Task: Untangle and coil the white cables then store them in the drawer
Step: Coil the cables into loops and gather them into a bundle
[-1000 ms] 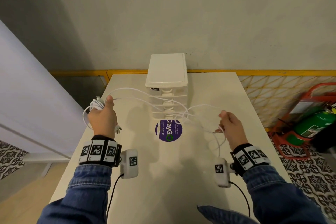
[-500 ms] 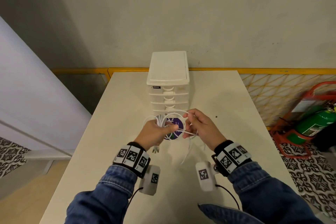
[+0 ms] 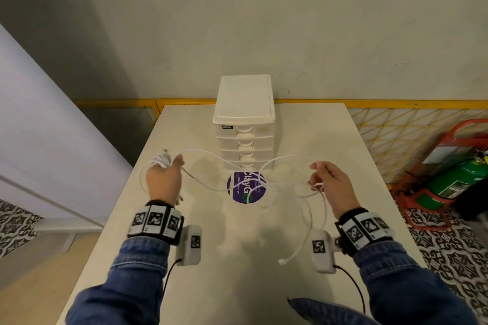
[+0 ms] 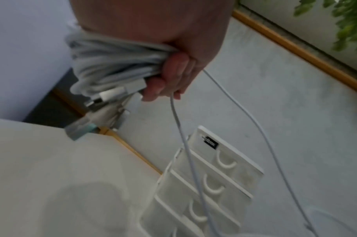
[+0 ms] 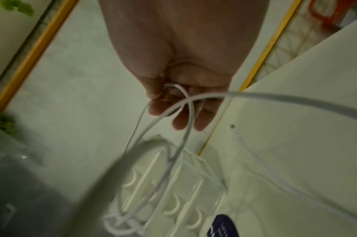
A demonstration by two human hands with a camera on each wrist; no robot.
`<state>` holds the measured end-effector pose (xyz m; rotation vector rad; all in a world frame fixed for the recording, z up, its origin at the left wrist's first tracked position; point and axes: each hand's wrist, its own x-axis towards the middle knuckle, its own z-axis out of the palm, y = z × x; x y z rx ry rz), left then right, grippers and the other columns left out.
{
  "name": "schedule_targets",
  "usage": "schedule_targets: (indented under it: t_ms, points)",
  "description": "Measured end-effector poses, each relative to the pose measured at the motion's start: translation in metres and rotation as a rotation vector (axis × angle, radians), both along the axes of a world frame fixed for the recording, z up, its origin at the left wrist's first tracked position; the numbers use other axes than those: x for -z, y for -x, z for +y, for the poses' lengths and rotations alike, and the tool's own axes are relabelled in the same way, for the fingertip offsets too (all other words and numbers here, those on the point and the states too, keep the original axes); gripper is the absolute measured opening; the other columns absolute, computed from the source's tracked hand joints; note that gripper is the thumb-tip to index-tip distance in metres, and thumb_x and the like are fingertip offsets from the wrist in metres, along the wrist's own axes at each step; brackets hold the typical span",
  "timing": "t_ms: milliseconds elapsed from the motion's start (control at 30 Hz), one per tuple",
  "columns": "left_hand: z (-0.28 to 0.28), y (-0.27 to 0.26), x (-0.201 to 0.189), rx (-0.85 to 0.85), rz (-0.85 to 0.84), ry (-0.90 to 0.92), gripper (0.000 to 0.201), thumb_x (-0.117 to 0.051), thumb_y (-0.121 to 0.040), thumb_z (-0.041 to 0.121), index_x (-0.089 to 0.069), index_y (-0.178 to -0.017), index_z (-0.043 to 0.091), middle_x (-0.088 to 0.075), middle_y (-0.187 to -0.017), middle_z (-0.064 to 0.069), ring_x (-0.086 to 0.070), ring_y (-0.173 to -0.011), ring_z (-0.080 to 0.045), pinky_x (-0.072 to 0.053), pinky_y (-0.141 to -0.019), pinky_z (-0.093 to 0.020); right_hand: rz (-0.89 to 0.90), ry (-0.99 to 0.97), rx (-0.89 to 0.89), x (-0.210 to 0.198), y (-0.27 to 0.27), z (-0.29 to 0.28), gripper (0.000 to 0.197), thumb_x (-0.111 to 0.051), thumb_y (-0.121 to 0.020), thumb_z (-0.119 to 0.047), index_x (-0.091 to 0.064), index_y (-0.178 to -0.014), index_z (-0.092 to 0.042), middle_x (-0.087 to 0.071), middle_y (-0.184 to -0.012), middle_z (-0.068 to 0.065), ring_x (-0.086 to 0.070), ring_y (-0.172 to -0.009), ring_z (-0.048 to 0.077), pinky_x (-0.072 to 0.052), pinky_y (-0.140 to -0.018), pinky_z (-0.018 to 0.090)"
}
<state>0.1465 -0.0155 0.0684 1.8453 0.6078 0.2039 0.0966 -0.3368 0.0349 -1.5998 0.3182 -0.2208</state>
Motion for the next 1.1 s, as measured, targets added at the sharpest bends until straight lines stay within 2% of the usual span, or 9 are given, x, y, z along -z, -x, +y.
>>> schedule_targets:
  t_ms: [100, 200, 300, 400, 500, 700, 800, 900, 1100]
  points:
    - [0.009, -0.001, 0.004, -0.032, 0.014, 0.034, 0.031, -0.064, -0.083, 0.033, -0.059, -0.085, 0.002, -0.051, -0.064, -0.012, -0.047, -0.056, -0.025, -0.04, -0.052, -0.028, 0.055, 0.057, 0.059, 0.015, -0.001, -0.01, 0.022, -0.045, -0.095, -0.01, -0.065, -0.088, -0.015, -0.054, -0.066, 0.006, -0.05, -0.062, 0.02, -0.044, -0.065, 0.033]
    - [-0.003, 0.003, 0.007, 0.041, 0.042, 0.055, 0.029, -0.064, -0.086, 0.029, -0.057, -0.08, 0.002, -0.046, -0.055, -0.008, -0.041, -0.045, -0.021, -0.035, -0.046, -0.026, 0.099, 0.123, 0.027, 0.02, -0.001, -0.003, 0.023, -0.045, -0.093, -0.006, -0.066, -0.101, -0.006, -0.056, -0.07, 0.002, -0.049, -0.063, 0.019, -0.044, -0.056, 0.017]
    - [-0.017, 0.005, 0.012, 0.082, 0.049, 0.083, 0.03, -0.066, -0.085, 0.029, -0.059, -0.083, 0.0, -0.046, -0.052, -0.006, -0.04, -0.043, -0.02, -0.035, -0.046, -0.026, 0.198, 0.154, -0.016, 0.019, 0.0, 0.005, 0.029, -0.047, -0.094, -0.029, -0.066, -0.102, -0.008, -0.054, -0.07, -0.001, -0.051, -0.069, 0.021, -0.041, -0.062, 0.023]
    - [-0.021, 0.003, 0.016, 0.093, 0.045, 0.083, 0.03, -0.067, -0.084, 0.029, -0.058, -0.082, 0.0, -0.049, -0.055, -0.008, -0.043, -0.046, -0.021, -0.037, -0.049, -0.026, 0.305, 0.294, -0.19, 0.02, 0.003, 0.006, 0.05, -0.051, -0.085, -0.053, -0.055, -0.12, -0.018, -0.059, -0.107, 0.0, -0.056, -0.096, 0.018, -0.042, -0.085, 0.029]
    - [-0.021, 0.001, 0.022, 0.082, 0.06, 0.061, 0.031, -0.068, -0.082, 0.031, -0.054, -0.077, 0.004, -0.051, -0.06, -0.009, -0.045, -0.051, -0.023, -0.04, -0.056, -0.03, 0.317, 0.403, -0.197, 0.025, 0.004, 0.002, 0.075, -0.068, -0.076, -0.049, -0.037, -0.138, -0.022, -0.039, -0.137, 0.007, -0.044, -0.123, 0.022, -0.036, -0.104, 0.036]
    - [-0.009, -0.005, 0.034, -0.013, 0.069, 0.031, 0.031, -0.068, -0.079, 0.033, -0.054, -0.071, 0.007, -0.056, -0.069, -0.013, -0.051, -0.065, -0.027, -0.044, -0.065, -0.034, 0.115, 0.785, 0.083, 0.017, 0.016, -0.004, 0.028, -0.067, -0.077, -0.042, -0.058, -0.076, -0.015, -0.052, -0.079, 0.001, -0.056, -0.08, 0.024, -0.039, -0.068, 0.029]
    - [-0.008, -0.005, 0.038, -0.02, 0.071, 0.023, 0.03, -0.068, -0.08, 0.033, -0.052, -0.068, 0.009, -0.057, -0.072, -0.014, -0.052, -0.066, -0.028, -0.045, -0.066, -0.035, 0.532, 0.939, -0.278, 0.014, 0.023, -0.002, 0.05, -0.054, -0.079, -0.063, -0.056, -0.067, -0.014, -0.056, -0.065, -0.001, -0.058, -0.066, 0.022, -0.041, -0.059, 0.029]
    - [-0.011, -0.002, 0.041, -0.004, 0.078, 0.014, 0.031, -0.067, -0.081, 0.031, -0.051, -0.065, 0.01, -0.056, -0.068, -0.013, -0.052, -0.062, -0.028, -0.044, -0.063, -0.033, 0.909, 0.942, -0.633, 0.027, 0.034, 0.005, 0.064, -0.062, -0.065, -0.072, -0.062, -0.081, -0.01, -0.064, -0.074, -0.001, -0.061, -0.066, 0.016, -0.053, -0.074, 0.031]
    - [-0.01, 0.002, 0.043, 0.012, 0.085, 0.007, 0.029, -0.066, -0.081, 0.03, -0.05, -0.067, 0.01, -0.055, -0.068, -0.012, -0.052, -0.062, -0.027, -0.044, -0.063, -0.032, 0.853, 0.902, -0.717, 0.049, 0.042, 0.015, 0.021, -0.059, -0.083, -0.024, -0.053, -0.064, -0.015, -0.06, -0.072, 0.002, -0.064, -0.076, 0.025, -0.042, -0.053, 0.021]
